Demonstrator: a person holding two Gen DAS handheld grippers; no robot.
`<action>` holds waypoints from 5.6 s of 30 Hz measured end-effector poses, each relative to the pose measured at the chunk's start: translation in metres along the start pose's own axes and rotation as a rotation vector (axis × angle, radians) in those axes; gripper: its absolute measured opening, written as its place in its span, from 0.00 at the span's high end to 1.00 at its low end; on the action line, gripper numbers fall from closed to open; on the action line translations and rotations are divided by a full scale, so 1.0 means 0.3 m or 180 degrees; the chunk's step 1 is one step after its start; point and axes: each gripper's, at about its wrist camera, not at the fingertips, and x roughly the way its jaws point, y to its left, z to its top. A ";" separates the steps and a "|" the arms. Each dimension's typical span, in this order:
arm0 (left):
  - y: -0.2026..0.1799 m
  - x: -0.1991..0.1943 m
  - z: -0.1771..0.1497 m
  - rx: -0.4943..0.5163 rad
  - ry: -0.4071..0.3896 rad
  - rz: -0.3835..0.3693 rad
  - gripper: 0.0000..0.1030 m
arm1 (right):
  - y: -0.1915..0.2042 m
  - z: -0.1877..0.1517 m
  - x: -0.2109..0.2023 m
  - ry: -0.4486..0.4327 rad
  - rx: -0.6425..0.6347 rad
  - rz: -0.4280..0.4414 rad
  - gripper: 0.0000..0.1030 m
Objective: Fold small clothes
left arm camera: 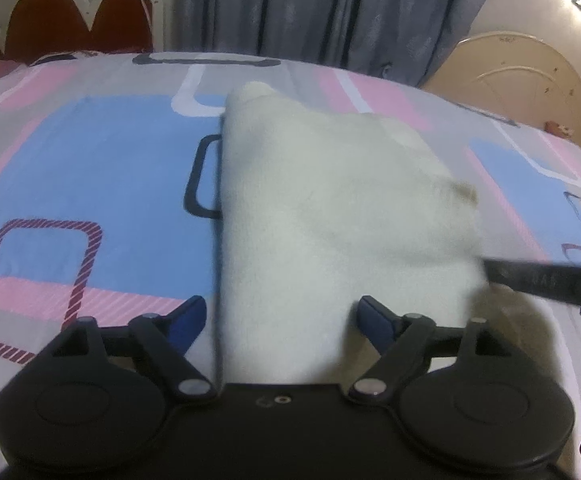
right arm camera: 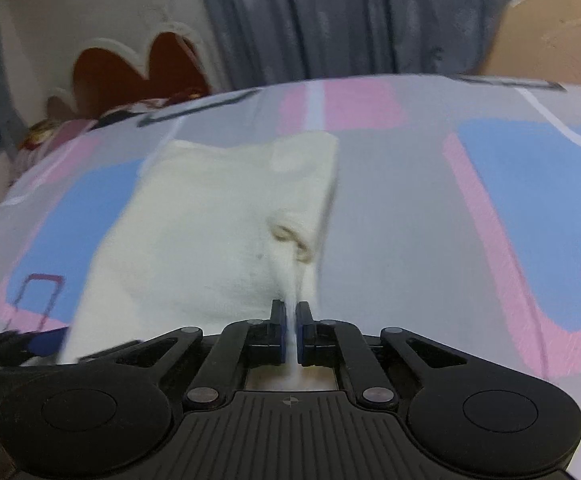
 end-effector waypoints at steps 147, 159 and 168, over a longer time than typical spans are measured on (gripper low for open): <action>-0.413 -1.243 -0.372 -0.0153 -0.0883 0.0951 0.07 | 0.064 -0.432 -1.378 -0.1351 -0.0451 0.0323 0.00; -0.398 -1.231 -0.373 -0.0165 -0.0860 0.0959 0.07 | 0.076 -0.437 -1.368 -0.1330 -0.0457 0.0323 0.00; -0.387 -1.204 -0.371 -0.0119 -0.0832 0.0944 0.07 | 0.083 -0.440 -1.353 -0.1296 -0.0455 0.0324 0.00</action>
